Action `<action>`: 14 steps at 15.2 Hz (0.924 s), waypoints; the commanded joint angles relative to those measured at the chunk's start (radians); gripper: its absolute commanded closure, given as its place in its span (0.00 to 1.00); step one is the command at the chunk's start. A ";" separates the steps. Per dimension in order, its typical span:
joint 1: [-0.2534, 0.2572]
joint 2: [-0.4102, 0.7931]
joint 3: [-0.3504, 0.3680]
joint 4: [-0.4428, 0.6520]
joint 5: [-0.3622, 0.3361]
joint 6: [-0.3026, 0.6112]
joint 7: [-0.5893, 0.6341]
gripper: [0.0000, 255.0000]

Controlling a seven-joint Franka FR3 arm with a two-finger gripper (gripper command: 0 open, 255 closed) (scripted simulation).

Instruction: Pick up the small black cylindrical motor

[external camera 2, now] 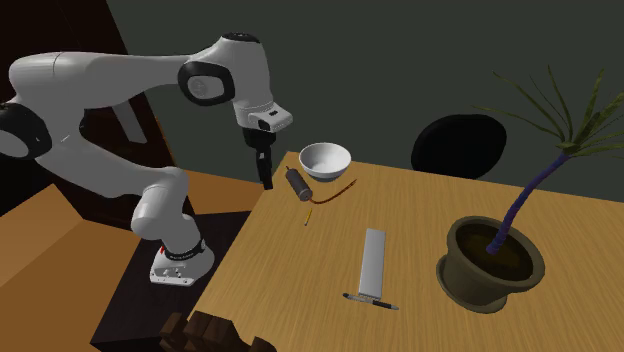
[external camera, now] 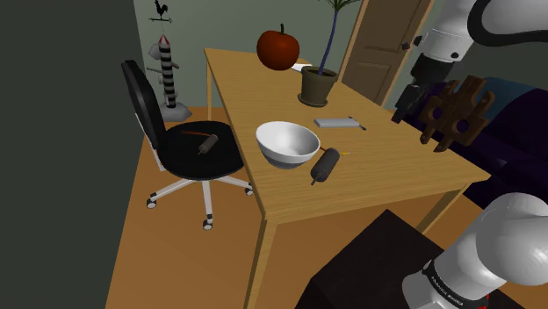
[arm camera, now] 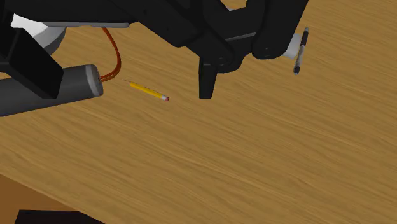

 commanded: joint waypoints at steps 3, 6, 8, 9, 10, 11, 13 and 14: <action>0.013 0.072 0.001 0.010 0.011 0.040 -0.003 0.00; 0.033 0.184 0.003 0.032 0.027 0.095 -0.010 0.00; 0.046 0.261 0.005 0.053 0.039 0.128 -0.016 0.00; 0.052 0.299 0.006 0.065 0.045 0.144 -0.019 0.00; 0.058 0.338 0.008 0.077 0.051 0.158 -0.023 0.00; 0.064 0.377 0.009 0.091 0.057 0.172 -0.026 0.00; 0.075 0.455 0.013 0.122 0.070 0.197 -0.035 0.00; 0.080 0.494 0.015 0.139 0.076 0.208 -0.039 0.00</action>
